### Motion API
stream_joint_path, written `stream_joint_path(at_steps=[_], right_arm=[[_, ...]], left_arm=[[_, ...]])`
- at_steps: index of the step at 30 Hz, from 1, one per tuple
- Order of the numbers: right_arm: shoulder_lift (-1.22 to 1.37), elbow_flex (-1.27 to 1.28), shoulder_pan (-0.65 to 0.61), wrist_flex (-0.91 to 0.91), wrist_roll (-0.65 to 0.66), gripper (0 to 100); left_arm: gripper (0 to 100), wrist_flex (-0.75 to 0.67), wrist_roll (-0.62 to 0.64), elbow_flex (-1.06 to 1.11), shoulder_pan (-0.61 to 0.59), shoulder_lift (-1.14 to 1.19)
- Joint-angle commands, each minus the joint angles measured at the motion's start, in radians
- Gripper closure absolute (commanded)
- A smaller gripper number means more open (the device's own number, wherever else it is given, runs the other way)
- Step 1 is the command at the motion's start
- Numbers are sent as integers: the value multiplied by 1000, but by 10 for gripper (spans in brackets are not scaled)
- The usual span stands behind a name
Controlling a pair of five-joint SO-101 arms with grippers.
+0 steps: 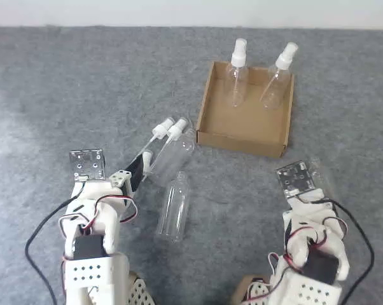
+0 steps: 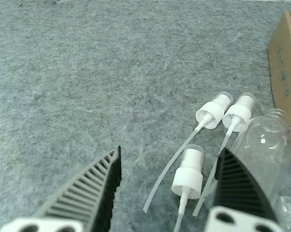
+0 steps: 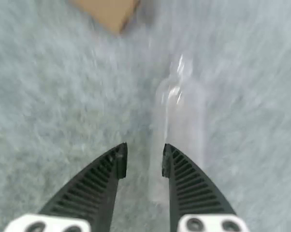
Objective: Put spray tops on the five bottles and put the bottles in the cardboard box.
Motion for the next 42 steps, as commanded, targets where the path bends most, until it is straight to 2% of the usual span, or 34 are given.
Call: stream_joint_path(at_steps=[1, 3, 13, 19, 24, 29, 32, 35, 36, 42], right_arm=[[70, -238, -47, 42, -14, 843], [197, -313, -35, 41, -14, 811], [1145, -796, 35, -18, -23, 783], [1521, -973, 82, -27, -46, 763], [1658, -1022, 90, -41, -41, 763], [1747, -982, 87, -185, -46, 768], [1791, -956, 102, -262, -44, 854], [1811, -954, 193, -305, -35, 985], [1813, -954, 236, -321, -28, 998], [1817, -980, 467, -329, 144, 969]], left_arm=[[702, 5, -9, -7, 6, 0], [702, 5, -9, -7, 6, 2], [702, 5, -9, -7, 6, 5], [702, 5, -9, -7, 6, 6], [702, 5, -9, -7, 6, 6], [702, 5, -9, -7, 6, 6], [702, 5, -9, -7, 6, 6], [702, 5, -9, -7, 6, 6], [702, 5, -9, -7, 6, 6], [702, 5, -9, -7, 9, 6]])
